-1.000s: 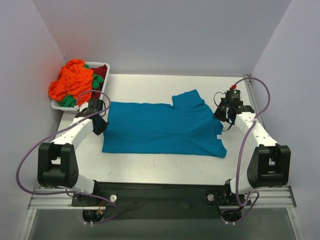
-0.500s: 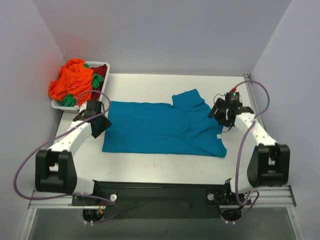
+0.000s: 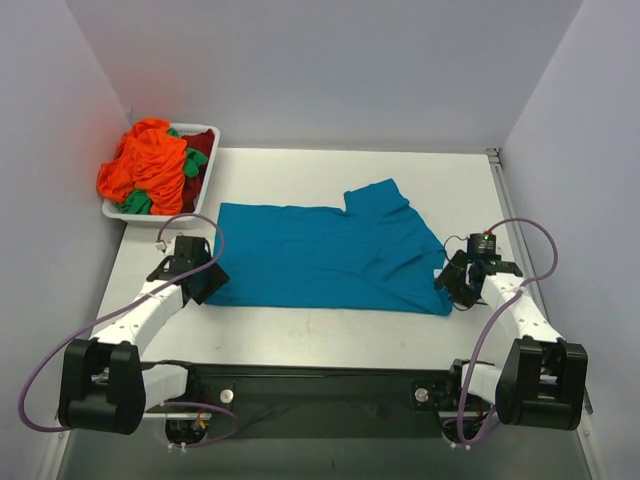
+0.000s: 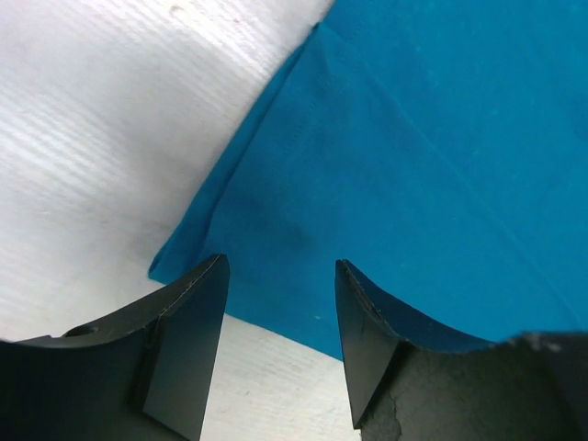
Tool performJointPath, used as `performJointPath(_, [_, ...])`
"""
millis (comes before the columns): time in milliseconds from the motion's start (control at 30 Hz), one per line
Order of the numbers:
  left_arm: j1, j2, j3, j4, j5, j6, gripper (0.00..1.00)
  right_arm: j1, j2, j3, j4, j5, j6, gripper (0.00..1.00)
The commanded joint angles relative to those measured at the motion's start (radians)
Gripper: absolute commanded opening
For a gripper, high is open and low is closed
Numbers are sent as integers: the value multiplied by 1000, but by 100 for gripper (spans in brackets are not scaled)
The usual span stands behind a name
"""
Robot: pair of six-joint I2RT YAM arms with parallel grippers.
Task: Fold and stack the t-shirts
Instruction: Fold the flattened tshirt in 1/3 of the way
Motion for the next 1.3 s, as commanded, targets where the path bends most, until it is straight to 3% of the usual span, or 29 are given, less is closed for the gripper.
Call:
performJointPath(0, [-15, 26, -7, 144, 44, -20, 60, -6, -17, -20, -26, 11, -14, 43])
performJointPath(267, [-17, 73, -21, 133, 1, -35, 59, -6, 4, -48, 0, -17, 5, 30])
performJointPath(500, [-17, 87, -24, 86, -40, -59, 58, -5, 36, -39, 2, -29, -5, 28])
performJointPath(667, [-17, 87, -39, 72, -65, -79, 57, -6, 46, -17, -3, -29, -14, 6])
performJointPath(767, [-17, 98, -38, 55, -79, -87, 57, -6, 55, 10, -24, -2, -23, 0])
performJointPath(1267, [-17, 106, -32, 43, -74, -81, 56, 4, 133, 72, -64, 129, -49, 0])
